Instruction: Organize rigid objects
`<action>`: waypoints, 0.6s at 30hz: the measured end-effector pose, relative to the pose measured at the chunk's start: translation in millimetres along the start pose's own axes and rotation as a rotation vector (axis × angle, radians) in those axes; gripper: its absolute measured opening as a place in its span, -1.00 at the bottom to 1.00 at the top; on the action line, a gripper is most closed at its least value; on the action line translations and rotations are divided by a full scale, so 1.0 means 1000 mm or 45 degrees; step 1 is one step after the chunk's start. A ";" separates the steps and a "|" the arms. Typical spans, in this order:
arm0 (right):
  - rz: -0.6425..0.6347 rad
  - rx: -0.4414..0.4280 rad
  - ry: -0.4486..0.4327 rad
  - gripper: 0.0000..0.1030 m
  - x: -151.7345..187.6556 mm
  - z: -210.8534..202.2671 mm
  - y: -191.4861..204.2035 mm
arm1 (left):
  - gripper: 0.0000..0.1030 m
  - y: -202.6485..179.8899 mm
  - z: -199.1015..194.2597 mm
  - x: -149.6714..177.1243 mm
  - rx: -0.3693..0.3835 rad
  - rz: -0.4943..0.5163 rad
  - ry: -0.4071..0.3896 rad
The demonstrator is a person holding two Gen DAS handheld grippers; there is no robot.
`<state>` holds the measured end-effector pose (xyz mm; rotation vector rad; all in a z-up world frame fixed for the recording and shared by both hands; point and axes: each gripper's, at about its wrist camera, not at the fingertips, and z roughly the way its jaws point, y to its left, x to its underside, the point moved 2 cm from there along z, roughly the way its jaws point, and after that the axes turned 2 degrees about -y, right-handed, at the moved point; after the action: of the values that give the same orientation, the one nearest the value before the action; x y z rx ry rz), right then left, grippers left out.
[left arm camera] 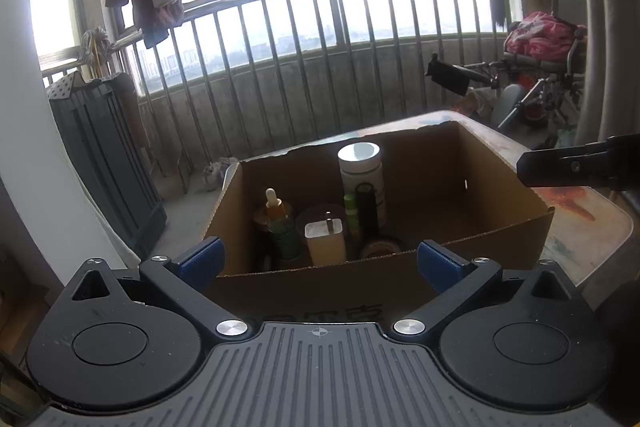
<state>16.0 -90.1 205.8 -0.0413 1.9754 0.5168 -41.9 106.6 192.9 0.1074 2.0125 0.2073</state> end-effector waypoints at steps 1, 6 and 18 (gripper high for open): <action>-0.001 -0.002 0.001 0.15 0.000 0.000 0.000 | 1.00 0.000 0.000 0.000 -0.001 0.000 0.001; 0.006 -0.002 0.000 0.16 0.001 0.001 0.000 | 1.00 -0.001 0.001 0.001 -0.003 0.001 -0.012; 0.003 -0.017 0.005 0.20 0.002 0.002 -0.001 | 1.00 0.000 0.005 0.006 -0.022 -0.004 0.021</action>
<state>17.3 -90.2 203.4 -0.0484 1.9760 0.5322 -40.6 107.9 185.5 0.0916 2.0268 0.2242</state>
